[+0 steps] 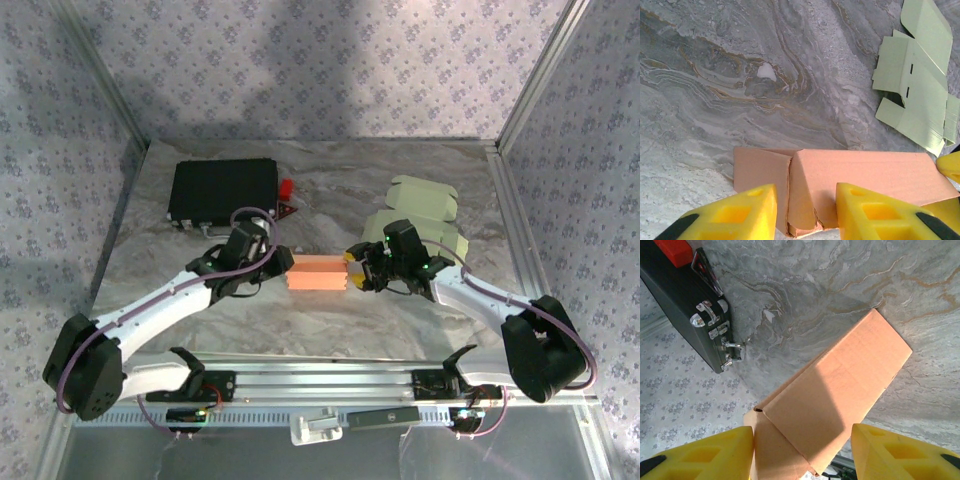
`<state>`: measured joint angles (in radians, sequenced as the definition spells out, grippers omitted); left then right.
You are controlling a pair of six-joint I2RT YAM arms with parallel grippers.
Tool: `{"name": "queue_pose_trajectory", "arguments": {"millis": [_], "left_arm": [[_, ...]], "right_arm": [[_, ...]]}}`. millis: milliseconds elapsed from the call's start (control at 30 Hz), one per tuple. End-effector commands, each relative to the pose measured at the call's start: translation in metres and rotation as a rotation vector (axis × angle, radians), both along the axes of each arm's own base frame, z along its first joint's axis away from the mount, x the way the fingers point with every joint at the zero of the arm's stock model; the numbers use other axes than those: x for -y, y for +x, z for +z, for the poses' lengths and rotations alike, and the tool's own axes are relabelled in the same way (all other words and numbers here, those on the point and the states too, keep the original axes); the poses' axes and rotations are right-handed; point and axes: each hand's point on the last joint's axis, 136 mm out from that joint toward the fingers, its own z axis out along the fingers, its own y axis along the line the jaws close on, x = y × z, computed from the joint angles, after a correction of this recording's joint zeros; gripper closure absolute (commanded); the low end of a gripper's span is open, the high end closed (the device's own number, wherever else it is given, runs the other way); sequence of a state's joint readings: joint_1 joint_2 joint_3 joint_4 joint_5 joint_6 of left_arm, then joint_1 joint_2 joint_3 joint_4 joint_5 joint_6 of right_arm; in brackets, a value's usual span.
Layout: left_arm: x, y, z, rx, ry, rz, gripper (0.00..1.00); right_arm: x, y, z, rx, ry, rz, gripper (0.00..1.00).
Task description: Fold the paper box
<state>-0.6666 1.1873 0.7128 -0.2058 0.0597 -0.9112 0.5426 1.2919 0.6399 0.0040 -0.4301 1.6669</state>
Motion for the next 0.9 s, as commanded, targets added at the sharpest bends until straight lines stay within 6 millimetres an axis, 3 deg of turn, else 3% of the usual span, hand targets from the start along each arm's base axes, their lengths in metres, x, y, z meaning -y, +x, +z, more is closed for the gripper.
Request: {"name": "queue_pose_trajectory", "arguments": {"millis": [0,233,500,867], "left_arm": [[-0.006,-0.001,-0.005,-0.003,0.004,0.018,0.66],[-0.007,-0.005,-0.014,-0.018,0.006,0.018,0.68],[-0.008,-0.009,-0.018,-0.014,0.014,0.022,0.70],[-0.004,-0.010,-0.014,0.000,0.025,0.018,0.70]], "right_arm": [[0.008,-0.004,-0.010,-0.017,-0.040,-0.006,0.45],[0.013,-0.003,-0.002,0.021,-0.071,0.012,0.46],[0.028,-0.006,0.030,0.161,-0.138,0.022,0.40],[0.002,-0.012,0.032,0.178,-0.094,0.086,0.42]]}}
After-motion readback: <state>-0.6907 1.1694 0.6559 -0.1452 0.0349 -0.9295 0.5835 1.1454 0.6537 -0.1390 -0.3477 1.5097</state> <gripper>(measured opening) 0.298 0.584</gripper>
